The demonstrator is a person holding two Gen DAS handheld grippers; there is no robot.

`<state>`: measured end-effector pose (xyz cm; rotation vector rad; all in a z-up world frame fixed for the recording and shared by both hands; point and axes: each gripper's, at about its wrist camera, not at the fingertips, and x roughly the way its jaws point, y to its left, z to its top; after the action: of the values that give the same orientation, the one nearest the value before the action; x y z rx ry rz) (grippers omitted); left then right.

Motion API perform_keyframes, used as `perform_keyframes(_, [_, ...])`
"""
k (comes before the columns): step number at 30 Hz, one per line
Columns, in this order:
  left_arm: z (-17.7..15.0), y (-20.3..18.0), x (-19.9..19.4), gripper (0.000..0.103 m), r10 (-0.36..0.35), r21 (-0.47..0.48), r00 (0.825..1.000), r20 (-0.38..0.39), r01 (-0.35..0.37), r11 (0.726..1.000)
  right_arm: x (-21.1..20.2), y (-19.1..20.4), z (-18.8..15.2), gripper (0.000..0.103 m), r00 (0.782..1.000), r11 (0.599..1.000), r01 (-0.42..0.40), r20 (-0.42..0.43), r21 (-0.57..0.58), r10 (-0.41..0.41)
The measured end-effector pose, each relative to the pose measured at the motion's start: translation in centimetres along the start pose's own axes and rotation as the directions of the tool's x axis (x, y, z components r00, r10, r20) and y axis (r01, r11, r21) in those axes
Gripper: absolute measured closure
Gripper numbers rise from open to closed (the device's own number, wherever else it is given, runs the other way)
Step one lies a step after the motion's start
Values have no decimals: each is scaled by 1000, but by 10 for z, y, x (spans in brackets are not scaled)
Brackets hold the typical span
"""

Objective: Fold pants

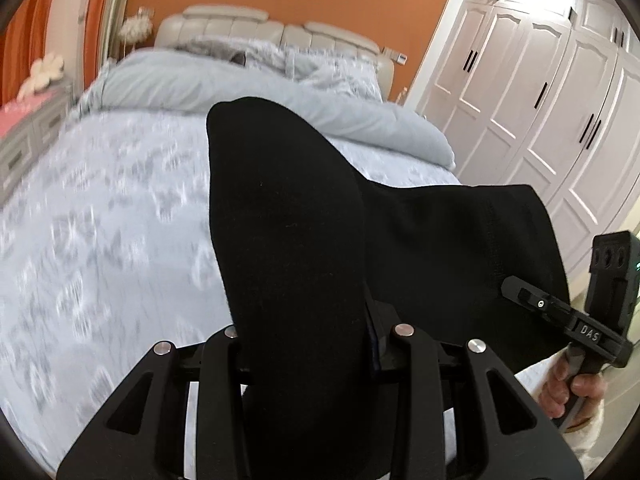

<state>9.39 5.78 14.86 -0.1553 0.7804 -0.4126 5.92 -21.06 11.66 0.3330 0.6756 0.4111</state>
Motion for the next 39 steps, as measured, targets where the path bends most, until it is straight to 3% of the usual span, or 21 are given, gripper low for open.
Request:
perform_keyframes(11, [98, 18, 81, 69, 79, 52, 983, 168, -88, 995, 87, -47, 91, 68, 993, 1000, 4, 115, 12, -5])
perform_keyframes(18, [126, 45, 170, 69, 115, 14, 981, 159, -118, 993, 165, -99, 119, 67, 994, 998, 16, 108, 57, -23])
perform_keyframes(26, [117, 84, 272, 69, 137, -50, 989, 61, -134, 990, 243, -148, 107, 67, 997, 995, 55, 53, 80, -59])
perform_keyframes(35, [80, 117, 349, 68, 131, -60, 989, -61, -135, 989, 306, -199, 71, 66, 994, 985, 97, -63, 144, -89])
perform_keyframes(39, [66, 128, 361, 60, 145, -47, 988, -60, -148, 988, 313, -221, 57, 50, 990, 971, 137, -52, 195, -129])
